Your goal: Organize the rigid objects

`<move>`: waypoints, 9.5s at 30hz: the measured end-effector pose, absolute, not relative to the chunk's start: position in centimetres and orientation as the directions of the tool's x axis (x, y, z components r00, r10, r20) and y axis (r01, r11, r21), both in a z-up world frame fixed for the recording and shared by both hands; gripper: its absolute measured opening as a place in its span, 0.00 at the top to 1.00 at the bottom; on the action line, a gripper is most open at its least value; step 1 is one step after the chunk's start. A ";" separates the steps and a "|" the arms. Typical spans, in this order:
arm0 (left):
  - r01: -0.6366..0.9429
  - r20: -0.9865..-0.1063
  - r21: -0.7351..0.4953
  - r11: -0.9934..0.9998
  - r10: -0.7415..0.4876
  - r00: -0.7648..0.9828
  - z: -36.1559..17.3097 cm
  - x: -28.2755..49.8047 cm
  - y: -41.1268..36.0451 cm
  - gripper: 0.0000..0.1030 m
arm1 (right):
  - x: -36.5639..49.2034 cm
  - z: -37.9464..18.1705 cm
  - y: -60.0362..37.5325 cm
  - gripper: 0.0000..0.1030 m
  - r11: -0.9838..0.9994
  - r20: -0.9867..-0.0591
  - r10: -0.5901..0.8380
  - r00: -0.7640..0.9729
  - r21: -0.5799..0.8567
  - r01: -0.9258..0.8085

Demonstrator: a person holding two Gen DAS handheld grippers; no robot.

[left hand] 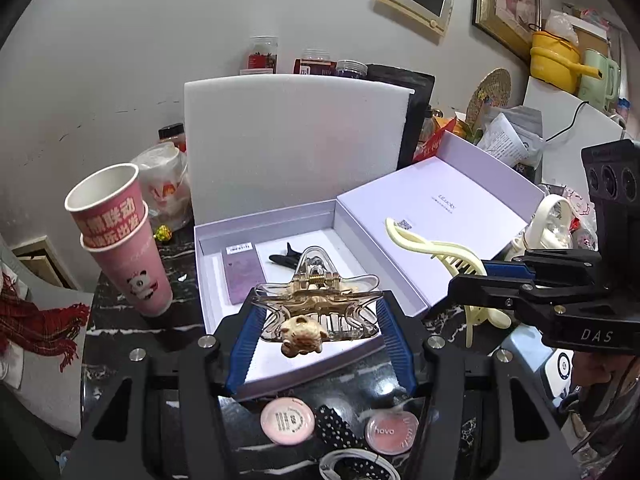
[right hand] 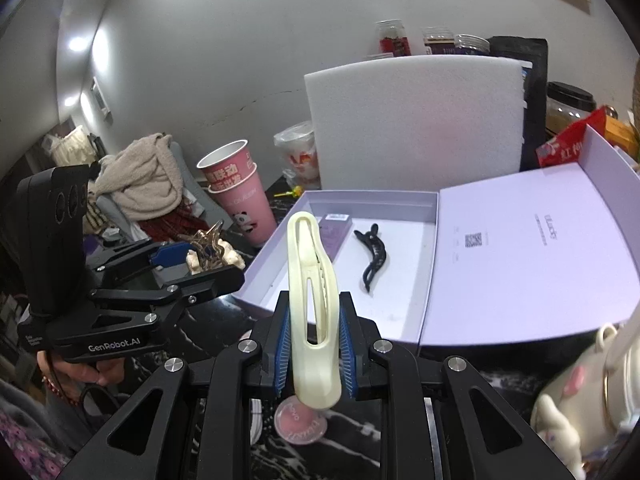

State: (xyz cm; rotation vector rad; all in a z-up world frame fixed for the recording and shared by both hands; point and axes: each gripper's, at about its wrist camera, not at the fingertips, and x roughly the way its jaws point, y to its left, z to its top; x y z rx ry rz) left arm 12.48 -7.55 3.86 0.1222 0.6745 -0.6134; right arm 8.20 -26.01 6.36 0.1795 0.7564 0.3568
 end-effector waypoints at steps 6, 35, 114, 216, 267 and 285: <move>0.561 -0.610 -0.067 0.825 -0.479 0.631 4.3 14.1 -7.7 0.45 | 9.7 6.6 -25.9 0.79 0.929 -0.651 0.370 0.663 0.257 -0.267; 0.561 -0.603 0.015 0.828 -0.440 0.665 5.0 22.4 -10.0 0.45 | 18.5 7.7 -27.6 0.79 0.959 -0.663 0.279 0.695 0.149 -0.243; 0.483 -0.703 0.091 0.871 -0.287 0.651 2.3 26.0 -12.5 0.19 | 23.2 4.1 -29.1 0.56 0.985 -0.736 0.173 0.655 0.136 -0.108; 0.387 -0.706 -0.052 0.921 -0.308 0.638 -1.1 5.6 -1.9 0.01 | 0.2 0.0 -21.4 0.11 0.964 -0.692 0.263 0.672 0.159 -0.213; 0.580 -0.786 -0.101 0.808 -0.422 0.451 -8.6 4.8 -6.8 0.41 | 2.0 -5.9 -25.5 0.33 0.955 -0.792 0.275 0.545 0.289 -0.061; 0.473 -0.775 -0.085 0.877 -0.356 0.522 -7.2 3.9 -1.9 0.41 | 3.0 -5.1 -21.2 0.33 0.941 -0.767 0.337 0.546 0.265 -0.209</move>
